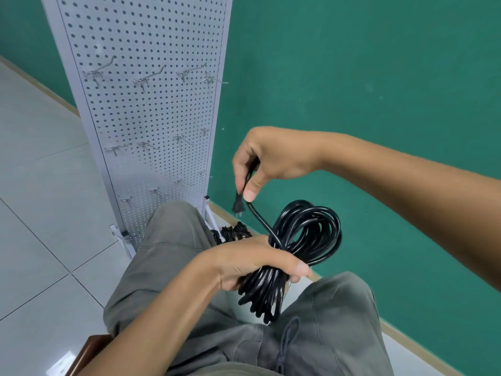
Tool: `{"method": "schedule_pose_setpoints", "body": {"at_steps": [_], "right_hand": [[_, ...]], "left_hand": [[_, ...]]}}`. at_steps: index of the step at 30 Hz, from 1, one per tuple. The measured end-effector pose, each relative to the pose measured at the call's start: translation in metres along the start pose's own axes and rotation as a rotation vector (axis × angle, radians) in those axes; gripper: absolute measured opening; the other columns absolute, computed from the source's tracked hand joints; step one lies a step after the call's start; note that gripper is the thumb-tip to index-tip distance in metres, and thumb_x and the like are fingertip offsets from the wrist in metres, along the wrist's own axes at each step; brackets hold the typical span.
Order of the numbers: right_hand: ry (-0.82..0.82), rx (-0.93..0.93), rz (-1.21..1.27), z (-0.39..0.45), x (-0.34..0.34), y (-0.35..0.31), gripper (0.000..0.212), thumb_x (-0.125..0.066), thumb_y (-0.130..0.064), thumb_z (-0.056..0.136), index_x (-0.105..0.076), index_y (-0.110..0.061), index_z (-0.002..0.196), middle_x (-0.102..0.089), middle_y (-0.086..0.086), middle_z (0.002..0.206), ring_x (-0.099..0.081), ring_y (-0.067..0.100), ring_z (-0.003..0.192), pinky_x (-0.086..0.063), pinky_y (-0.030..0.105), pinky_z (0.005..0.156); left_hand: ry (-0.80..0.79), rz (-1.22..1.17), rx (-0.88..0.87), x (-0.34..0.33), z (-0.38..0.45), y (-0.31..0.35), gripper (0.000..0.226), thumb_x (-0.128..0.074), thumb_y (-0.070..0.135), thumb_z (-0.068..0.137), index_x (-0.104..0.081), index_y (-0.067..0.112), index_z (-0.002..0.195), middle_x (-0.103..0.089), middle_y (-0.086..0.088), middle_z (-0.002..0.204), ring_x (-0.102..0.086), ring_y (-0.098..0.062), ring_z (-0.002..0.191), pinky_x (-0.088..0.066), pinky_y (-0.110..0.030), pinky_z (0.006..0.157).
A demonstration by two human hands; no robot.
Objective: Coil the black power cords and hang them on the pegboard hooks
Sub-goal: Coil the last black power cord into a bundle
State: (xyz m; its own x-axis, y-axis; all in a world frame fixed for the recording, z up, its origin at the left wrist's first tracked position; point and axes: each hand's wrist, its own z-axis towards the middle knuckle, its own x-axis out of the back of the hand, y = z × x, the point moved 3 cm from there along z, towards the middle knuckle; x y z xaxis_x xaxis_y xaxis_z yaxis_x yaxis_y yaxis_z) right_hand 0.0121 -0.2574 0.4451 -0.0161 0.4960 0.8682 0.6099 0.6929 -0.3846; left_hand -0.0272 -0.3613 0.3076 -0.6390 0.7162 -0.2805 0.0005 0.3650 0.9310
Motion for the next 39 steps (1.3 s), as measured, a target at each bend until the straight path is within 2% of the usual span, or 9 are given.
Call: {"method": "schedule_pose_setpoints", "body": {"at_steps": [8, 13, 18, 22, 25, 28, 30, 34, 39], "right_hand": [[-0.151, 0.049, 0.514, -0.007, -0.021, 0.042, 0.014, -0.062, -0.009, 0.099, -0.073, -0.008, 0.106, -0.075, -0.007, 0.093, -0.063, 0.013, 0.087, -0.044, 0.026, 0.09], [-0.248, -0.001, 0.924, -0.008, -0.05, 0.05, 0.076, -0.045, -0.072, 0.09, -0.072, -0.007, 0.118, -0.067, 0.012, 0.097, -0.06, 0.021, 0.088, -0.043, 0.033, 0.089], [-0.249, 0.047, 1.18, -0.024, -0.073, 0.044, 0.101, -0.01, -0.066, 0.102, -0.064, 0.018, 0.091, -0.069, 0.02, 0.073, -0.07, 0.011, 0.058, -0.062, 0.038, 0.067], [-0.172, 0.289, 1.399, -0.034, -0.093, 0.049, 0.123, -0.065, -0.079, 0.069, -0.04, 0.022, 0.133, -0.057, 0.025, 0.136, -0.063, 0.032, 0.124, -0.054, 0.039, 0.098], [-0.096, 0.325, 1.348, -0.035, -0.1, 0.052, 0.096, -0.063, -0.077, 0.072, -0.054, 0.011, 0.111, -0.061, 0.005, 0.14, -0.065, 0.025, 0.121, -0.057, 0.037, 0.092], [-0.008, 0.305, 1.213, -0.043, -0.088, 0.034, 0.048, -0.057, -0.076, 0.078, -0.073, -0.033, 0.094, -0.068, -0.004, 0.122, -0.066, 0.005, 0.112, -0.054, 0.026, 0.094], [0.024, 0.247, 1.2, -0.046, -0.08, 0.032, 0.039, -0.069, -0.07, 0.079, -0.074, -0.032, 0.089, -0.056, 0.014, 0.098, -0.064, 0.004, 0.098, -0.051, 0.024, 0.094], [-0.046, 0.267, 1.139, -0.05, -0.07, 0.032, 0.022, -0.073, -0.048, 0.087, -0.07, -0.027, 0.092, -0.065, -0.011, 0.092, -0.062, 0.003, 0.091, -0.048, 0.02, 0.09], [0.15, 0.147, 1.068, -0.053, -0.073, 0.032, 0.037, -0.077, -0.061, 0.077, -0.064, -0.026, 0.079, -0.061, -0.013, 0.082, -0.06, 0.008, 0.084, -0.047, 0.021, 0.085]], "left_hand": [[-0.204, 0.015, -0.183, -0.013, -0.012, 0.013, 0.031, -0.067, 0.021, 0.077, -0.063, 0.007, 0.104, -0.048, -0.009, 0.072, -0.048, -0.017, 0.061, -0.045, -0.033, 0.064], [-0.32, -0.121, -0.282, -0.017, -0.016, 0.019, 0.036, -0.066, 0.019, 0.075, -0.056, 0.005, 0.107, -0.049, 0.003, 0.072, -0.048, -0.008, 0.06, -0.048, -0.023, 0.064], [-0.389, -0.468, -0.409, -0.004, -0.018, 0.024, 0.047, -0.078, 0.036, 0.08, -0.057, 0.01, 0.113, -0.05, 0.01, 0.078, -0.047, -0.005, 0.065, -0.044, -0.023, 0.068], [-0.309, -0.588, -0.499, 0.01, -0.019, 0.029, 0.046, -0.075, 0.033, 0.084, -0.056, 0.006, 0.116, -0.05, 0.008, 0.079, -0.05, -0.007, 0.065, -0.048, -0.025, 0.069], [-0.254, -0.55, -0.53, 0.015, -0.019, 0.029, 0.046, -0.076, 0.033, 0.084, -0.054, 0.007, 0.115, -0.05, 0.008, 0.078, -0.05, -0.007, 0.065, -0.049, -0.025, 0.069], [-0.275, -0.569, -0.501, 0.012, -0.016, 0.025, 0.045, -0.076, 0.034, 0.084, -0.055, 0.008, 0.114, -0.052, 0.009, 0.078, -0.049, -0.006, 0.065, -0.049, -0.025, 0.069], [-0.315, -0.62, -0.472, 0.01, -0.014, 0.023, 0.041, -0.075, 0.035, 0.085, -0.058, 0.009, 0.112, -0.052, 0.009, 0.078, -0.044, -0.006, 0.062, -0.05, -0.024, 0.069], [-0.329, -0.633, -0.444, 0.007, -0.012, 0.021, 0.038, -0.074, 0.037, 0.086, -0.06, 0.011, 0.11, -0.052, 0.01, 0.078, -0.045, -0.006, 0.062, -0.049, -0.023, 0.068], [-0.347, -0.703, -0.388, 0.011, -0.01, 0.017, 0.036, -0.073, 0.04, 0.089, -0.063, 0.012, 0.11, -0.057, 0.011, 0.08, -0.054, -0.005, 0.066, -0.05, -0.022, 0.07]]}}
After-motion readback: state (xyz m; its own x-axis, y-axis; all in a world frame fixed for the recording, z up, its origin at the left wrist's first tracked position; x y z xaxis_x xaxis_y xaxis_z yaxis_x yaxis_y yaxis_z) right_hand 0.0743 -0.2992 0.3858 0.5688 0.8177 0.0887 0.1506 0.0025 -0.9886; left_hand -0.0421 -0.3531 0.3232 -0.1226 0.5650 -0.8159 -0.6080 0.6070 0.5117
